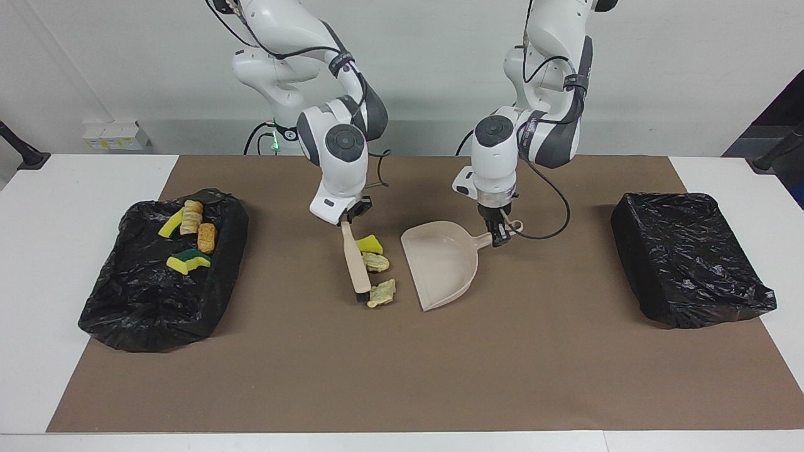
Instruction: Sweep and dump trash in bin
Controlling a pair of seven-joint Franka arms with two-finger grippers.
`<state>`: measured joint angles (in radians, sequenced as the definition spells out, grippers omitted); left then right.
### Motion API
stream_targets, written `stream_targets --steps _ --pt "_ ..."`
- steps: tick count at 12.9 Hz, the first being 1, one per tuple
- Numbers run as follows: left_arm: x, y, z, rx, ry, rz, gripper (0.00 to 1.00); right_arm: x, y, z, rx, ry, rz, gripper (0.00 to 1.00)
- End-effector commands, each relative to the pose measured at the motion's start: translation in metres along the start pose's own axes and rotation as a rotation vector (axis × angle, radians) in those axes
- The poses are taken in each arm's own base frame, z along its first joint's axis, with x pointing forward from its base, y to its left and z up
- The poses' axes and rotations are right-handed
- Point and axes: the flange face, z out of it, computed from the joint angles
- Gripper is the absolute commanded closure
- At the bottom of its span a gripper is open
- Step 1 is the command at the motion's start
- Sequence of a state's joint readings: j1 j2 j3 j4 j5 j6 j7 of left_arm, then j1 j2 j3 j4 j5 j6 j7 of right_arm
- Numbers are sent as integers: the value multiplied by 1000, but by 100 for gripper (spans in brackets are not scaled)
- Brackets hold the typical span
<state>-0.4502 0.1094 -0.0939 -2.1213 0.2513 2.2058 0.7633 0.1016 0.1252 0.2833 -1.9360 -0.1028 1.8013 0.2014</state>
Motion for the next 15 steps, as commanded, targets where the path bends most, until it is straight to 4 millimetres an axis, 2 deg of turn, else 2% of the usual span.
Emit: stream_targets --steps 1,2,3,4,7,9,12,15 --pt "-8 16 2 28 2 19 100 2 60 2 -55 14 14 100" --pt "-7 16 1 29 4 19 100 5 68 9 -93 11 9 100" --pt "-7 16 1 30 5 19 100 10 68 18 -119 2 -10 100" --pt "-7 16 1 29 8 14 100 18 59 28 -148 -3 -46 100" --pt "-7 16 1 29 8 11 100 40 4 61 -117 58 -138 100" --pt "-8 15 1 28 8 8 100 43 -28 72 -80 57 -181 100" --pt "-11 13 3 26 7 2 100 28 -92 65 159 47 -200 100" --pt "-11 12 2 30 12 -1 100 14 -123 57 333 13 -204 100"
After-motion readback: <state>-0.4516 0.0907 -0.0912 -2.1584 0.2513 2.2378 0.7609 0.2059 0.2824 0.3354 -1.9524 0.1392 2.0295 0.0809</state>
